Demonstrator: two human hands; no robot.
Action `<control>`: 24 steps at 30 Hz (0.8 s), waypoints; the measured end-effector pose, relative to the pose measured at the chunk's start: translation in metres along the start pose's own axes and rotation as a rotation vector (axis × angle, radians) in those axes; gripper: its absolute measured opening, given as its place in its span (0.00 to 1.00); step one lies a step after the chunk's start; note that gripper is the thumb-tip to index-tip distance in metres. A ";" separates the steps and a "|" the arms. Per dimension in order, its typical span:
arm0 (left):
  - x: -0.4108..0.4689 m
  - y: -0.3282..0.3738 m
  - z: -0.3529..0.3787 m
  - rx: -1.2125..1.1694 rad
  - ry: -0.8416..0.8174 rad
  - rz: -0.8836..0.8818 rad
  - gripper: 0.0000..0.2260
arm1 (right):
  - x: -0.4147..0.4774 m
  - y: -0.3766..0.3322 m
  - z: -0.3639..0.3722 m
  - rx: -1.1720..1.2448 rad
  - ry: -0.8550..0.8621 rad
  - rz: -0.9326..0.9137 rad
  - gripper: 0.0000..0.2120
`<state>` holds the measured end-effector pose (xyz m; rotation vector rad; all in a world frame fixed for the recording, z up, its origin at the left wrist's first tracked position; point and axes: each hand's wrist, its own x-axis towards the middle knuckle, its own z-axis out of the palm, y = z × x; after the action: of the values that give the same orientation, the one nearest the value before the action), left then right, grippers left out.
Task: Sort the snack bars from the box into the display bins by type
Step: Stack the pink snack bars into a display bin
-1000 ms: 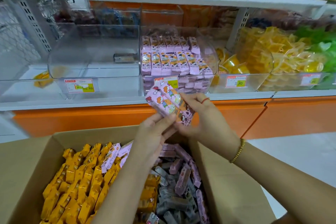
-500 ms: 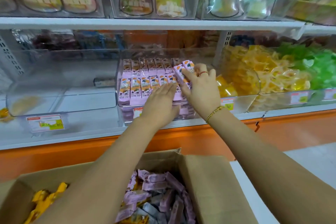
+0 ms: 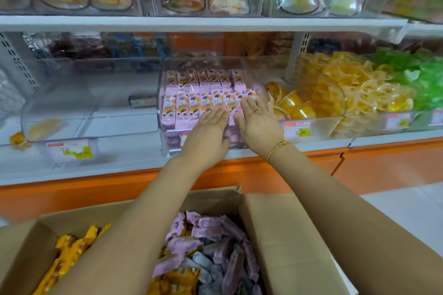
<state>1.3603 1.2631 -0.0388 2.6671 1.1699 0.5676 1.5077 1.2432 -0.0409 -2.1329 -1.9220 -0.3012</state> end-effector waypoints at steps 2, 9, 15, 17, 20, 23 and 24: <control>-0.026 0.003 -0.006 -0.140 0.065 -0.052 0.25 | -0.008 -0.002 -0.007 0.092 0.062 -0.061 0.29; -0.158 -0.021 0.035 -0.427 0.326 -0.414 0.16 | -0.075 -0.053 -0.003 0.164 -0.131 -0.326 0.13; -0.263 -0.044 0.128 -0.445 -0.057 -0.694 0.06 | -0.149 -0.058 0.106 0.347 -0.779 0.097 0.07; -0.287 -0.044 0.153 -0.406 -0.202 -0.769 0.11 | -0.184 -0.058 0.132 0.567 -0.745 0.426 0.04; -0.303 -0.040 0.178 -0.381 -0.248 -0.783 0.17 | -0.234 -0.068 0.164 0.796 -0.559 0.867 0.11; -0.283 -0.034 0.190 -0.438 -0.199 -0.726 0.15 | -0.276 -0.085 0.192 0.799 -0.536 1.031 0.14; -0.271 -0.033 0.194 -0.451 -0.208 -0.708 0.14 | -0.284 -0.089 0.199 0.812 -0.522 1.043 0.14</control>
<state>1.2498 1.0853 -0.2996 1.7323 1.5665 0.3541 1.3856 1.0490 -0.3159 -2.2993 -0.5925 1.0936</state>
